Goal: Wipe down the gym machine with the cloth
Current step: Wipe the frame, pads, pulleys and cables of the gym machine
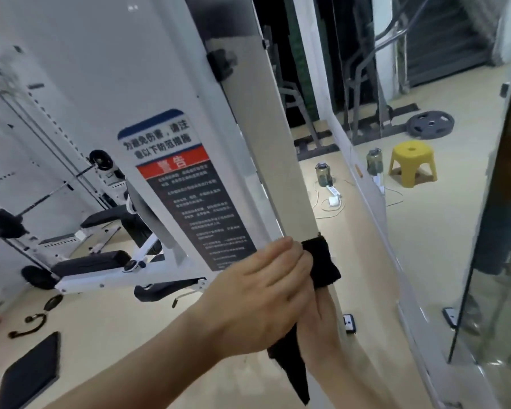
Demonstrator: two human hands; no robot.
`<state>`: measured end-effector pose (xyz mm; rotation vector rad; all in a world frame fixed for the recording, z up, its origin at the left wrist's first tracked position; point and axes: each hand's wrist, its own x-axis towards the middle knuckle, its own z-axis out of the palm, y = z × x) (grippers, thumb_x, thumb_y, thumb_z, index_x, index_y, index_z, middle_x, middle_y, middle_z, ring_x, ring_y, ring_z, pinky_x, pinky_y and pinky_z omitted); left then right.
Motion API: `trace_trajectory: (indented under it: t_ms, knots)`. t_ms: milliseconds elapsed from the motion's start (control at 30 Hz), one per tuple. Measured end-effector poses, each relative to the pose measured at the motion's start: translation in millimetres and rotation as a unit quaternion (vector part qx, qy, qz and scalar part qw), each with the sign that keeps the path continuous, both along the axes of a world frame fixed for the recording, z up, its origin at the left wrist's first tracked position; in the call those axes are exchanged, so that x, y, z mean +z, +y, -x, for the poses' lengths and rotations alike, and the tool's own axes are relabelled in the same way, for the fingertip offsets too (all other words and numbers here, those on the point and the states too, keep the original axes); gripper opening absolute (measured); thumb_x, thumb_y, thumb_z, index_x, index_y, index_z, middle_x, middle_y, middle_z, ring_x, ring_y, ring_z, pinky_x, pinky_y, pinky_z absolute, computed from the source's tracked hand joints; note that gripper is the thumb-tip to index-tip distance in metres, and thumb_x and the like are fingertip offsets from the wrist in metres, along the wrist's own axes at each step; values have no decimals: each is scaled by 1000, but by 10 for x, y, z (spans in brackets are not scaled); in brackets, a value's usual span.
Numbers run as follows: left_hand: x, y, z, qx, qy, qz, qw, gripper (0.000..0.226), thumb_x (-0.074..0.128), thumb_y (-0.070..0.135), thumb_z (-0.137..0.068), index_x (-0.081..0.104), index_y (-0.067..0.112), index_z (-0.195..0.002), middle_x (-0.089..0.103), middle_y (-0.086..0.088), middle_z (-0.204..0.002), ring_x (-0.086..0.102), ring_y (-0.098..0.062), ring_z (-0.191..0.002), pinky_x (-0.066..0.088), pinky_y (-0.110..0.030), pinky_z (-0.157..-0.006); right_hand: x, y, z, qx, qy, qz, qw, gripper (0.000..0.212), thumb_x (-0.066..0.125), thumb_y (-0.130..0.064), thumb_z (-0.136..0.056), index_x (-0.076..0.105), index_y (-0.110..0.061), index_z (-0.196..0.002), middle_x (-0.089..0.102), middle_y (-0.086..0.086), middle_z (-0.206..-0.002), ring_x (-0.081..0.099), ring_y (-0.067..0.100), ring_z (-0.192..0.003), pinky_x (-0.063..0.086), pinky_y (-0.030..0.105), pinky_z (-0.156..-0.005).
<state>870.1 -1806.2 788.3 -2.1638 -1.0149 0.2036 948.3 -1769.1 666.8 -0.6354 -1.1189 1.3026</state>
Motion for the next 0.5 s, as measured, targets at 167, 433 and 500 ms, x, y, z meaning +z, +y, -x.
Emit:
trace_trajectory:
  t_ms: [167, 433, 500]
  knots:
    - [653, 225, -119, -37, -78, -116, 989, 24, 42, 12, -97, 65, 11, -92, 67, -9, -105, 61, -26, -104, 35, -37, -110, 789, 186, 32, -39, 23, -207, 977, 18, 46, -8, -97, 51, -24, -93, 57, -25, -85, 53, -15, -81, 39, 1, -70]
    - [893, 330, -176, 31, 17, -179, 983, 24, 48, 18, -91, 71, 13, -93, 70, -6, -103, 63, -23, -100, 36, -35, -105, 1113, 698, -6, 43, 68, 24, 996, 21, 48, -3, -99, 63, -13, -90, 68, -5, -71, 63, 9, -74, 46, 12, -58]
    - [948, 307, -192, 50, 23, -196, 979, 24, 48, 20, -89, 71, 14, -87, 70, -6, -105, 63, -23, -103, 31, -36, -109, 1280, 810, 1, 38, 27, 10, 999, 13, 52, -8, -98, 61, -14, -91, 65, -3, -76, 61, 13, -78, 44, 10, -59]
